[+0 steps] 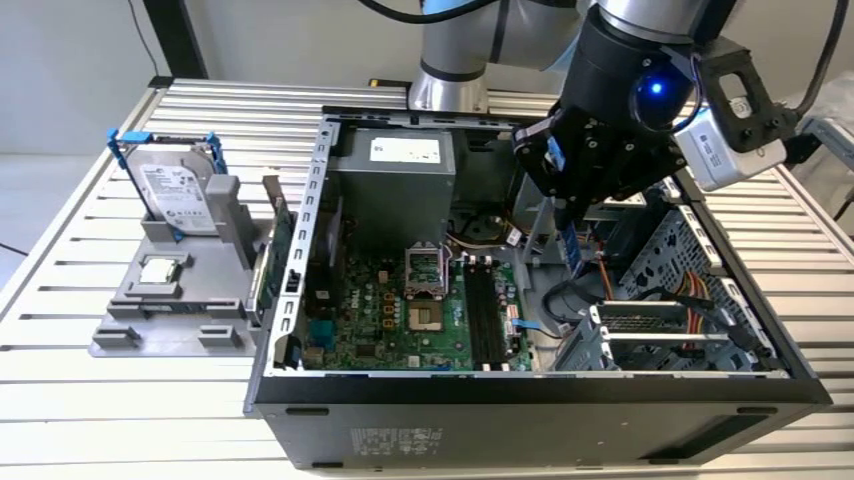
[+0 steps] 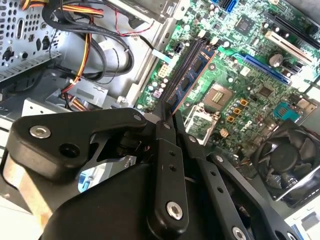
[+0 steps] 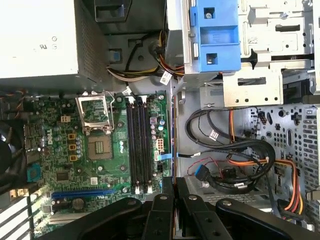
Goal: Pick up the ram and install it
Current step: 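Insert the ram into the slot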
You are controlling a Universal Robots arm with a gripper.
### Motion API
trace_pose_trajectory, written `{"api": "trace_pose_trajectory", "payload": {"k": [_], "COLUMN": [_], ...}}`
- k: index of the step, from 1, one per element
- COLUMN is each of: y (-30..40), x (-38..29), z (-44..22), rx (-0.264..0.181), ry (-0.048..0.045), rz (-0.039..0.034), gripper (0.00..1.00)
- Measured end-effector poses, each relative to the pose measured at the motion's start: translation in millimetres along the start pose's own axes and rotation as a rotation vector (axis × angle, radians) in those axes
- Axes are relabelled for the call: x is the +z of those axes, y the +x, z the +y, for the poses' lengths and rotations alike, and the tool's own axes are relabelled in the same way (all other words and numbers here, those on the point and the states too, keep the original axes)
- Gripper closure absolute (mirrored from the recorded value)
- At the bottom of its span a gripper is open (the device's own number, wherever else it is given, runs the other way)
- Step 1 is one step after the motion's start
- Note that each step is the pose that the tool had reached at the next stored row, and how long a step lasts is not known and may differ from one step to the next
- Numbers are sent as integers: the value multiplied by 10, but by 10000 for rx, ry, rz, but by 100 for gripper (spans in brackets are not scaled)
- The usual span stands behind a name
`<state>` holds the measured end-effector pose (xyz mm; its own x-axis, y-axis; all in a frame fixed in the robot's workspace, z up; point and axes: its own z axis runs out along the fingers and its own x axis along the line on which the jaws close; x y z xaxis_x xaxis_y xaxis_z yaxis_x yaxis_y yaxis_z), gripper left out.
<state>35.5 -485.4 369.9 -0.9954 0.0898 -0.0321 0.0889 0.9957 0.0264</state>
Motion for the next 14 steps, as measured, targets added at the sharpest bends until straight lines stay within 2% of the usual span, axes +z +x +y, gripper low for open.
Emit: {"api": "trace_pose_trajectory", "payload": {"k": [7,14], "y": [1,7], "x": [26,51], "z": [0,-2], "rx": [-19,-241], "ry": [0,-6], "rz": [0,7], "gripper": [100,100]}}
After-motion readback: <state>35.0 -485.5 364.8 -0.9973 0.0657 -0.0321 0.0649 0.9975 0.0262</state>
